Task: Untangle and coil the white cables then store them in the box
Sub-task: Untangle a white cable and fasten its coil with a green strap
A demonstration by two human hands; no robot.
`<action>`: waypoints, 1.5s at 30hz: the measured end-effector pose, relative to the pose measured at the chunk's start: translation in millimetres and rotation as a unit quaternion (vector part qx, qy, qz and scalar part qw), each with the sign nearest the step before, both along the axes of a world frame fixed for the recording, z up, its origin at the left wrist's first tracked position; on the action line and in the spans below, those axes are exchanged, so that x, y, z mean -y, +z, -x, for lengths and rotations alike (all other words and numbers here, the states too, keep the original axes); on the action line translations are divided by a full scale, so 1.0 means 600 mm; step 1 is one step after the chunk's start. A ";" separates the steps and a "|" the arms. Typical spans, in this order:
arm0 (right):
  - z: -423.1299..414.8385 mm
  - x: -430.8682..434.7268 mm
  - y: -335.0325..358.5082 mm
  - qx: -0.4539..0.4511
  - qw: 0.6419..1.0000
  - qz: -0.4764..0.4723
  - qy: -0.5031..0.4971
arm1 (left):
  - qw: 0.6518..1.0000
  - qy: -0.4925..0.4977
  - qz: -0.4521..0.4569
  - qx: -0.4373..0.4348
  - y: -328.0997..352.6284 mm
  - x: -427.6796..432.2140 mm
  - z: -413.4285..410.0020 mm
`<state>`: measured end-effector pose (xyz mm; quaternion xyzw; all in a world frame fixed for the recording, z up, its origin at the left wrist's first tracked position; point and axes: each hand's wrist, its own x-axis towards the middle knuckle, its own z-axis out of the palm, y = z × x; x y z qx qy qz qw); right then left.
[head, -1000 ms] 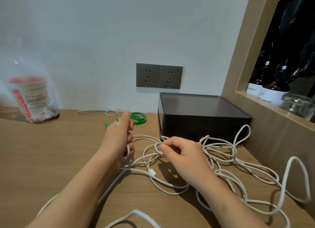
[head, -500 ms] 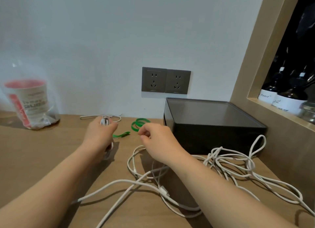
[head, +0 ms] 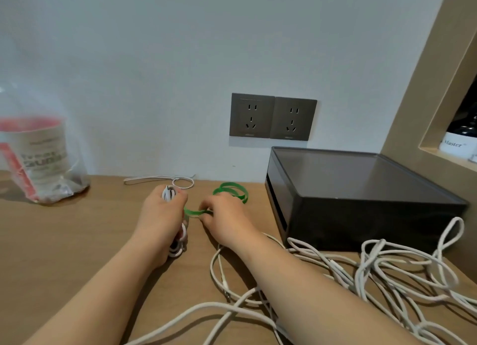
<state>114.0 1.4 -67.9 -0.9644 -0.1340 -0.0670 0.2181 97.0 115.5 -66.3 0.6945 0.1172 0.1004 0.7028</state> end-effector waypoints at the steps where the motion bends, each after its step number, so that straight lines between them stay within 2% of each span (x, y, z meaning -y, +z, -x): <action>1: 0.000 0.002 0.001 0.003 1.000 0.000 -0.004 | 1.000 0.007 0.010 0.002 0.000 0.000 0.000; 5: 0.005 0.006 0.018 -0.016 1.000 0.003 0.002 | 0.997 0.052 0.052 0.015 -0.001 -0.007 -0.005; 8: -0.004 -0.016 0.032 -0.012 0.994 -0.104 0.022 | 0.994 0.066 0.083 0.020 -0.004 -0.010 -0.010; 10: -0.025 -0.040 0.031 0.015 0.990 -0.134 0.033 | 0.994 0.064 0.078 0.032 -0.008 -0.014 -0.017; 12: -0.050 -0.062 0.022 0.012 0.995 -0.094 0.041 | 0.995 0.062 0.069 0.046 -0.012 -0.018 -0.020; 14: -0.074 -0.080 0.006 -0.012 0.999 -0.005 0.036 | 0.993 0.057 0.084 0.055 -0.014 -0.020 -0.021; 17: -0.096 -0.095 -0.009 0.005 0.992 0.129 0.009 | 0.990 0.049 0.115 0.060 -0.012 -0.015 -0.019; 23: -0.067 -0.084 0.000 0.067 0.987 0.140 -0.032 | 0.990 0.060 0.102 0.070 -0.014 -0.011 -0.015; 25: -0.039 -0.076 0.011 0.102 0.977 0.187 -0.011 | 0.990 0.067 0.097 0.081 -0.013 -0.011 -0.009; 28: 0.008 -0.064 0.028 0.091 0.970 0.223 0.033 | 0.989 0.072 0.092 0.091 -0.007 -0.006 0.007; 30: 0.044 -0.048 0.050 0.080 0.983 0.161 0.038 | 0.989 0.067 0.094 0.096 0.002 0.002 0.021; 34: 0.122 0.026 0.112 0.121 0.992 -0.020 0.007 | 0.986 0.037 0.135 0.096 0.031 0.031 0.052; 37: 0.182 0.102 0.127 0.115 0.990 -0.079 -0.015 | 0.985 -0.028 0.136 0.100 0.060 0.067 0.086; 42: 0.231 0.183 0.090 0.070 0.978 -0.188 -0.062 | 0.985 -0.143 0.072 0.061 0.101 0.130 0.145; 45: 0.227 0.200 0.069 0.052 0.959 -0.270 -0.069 | 0.979 -0.163 0.113 0.052 0.105 0.152 0.170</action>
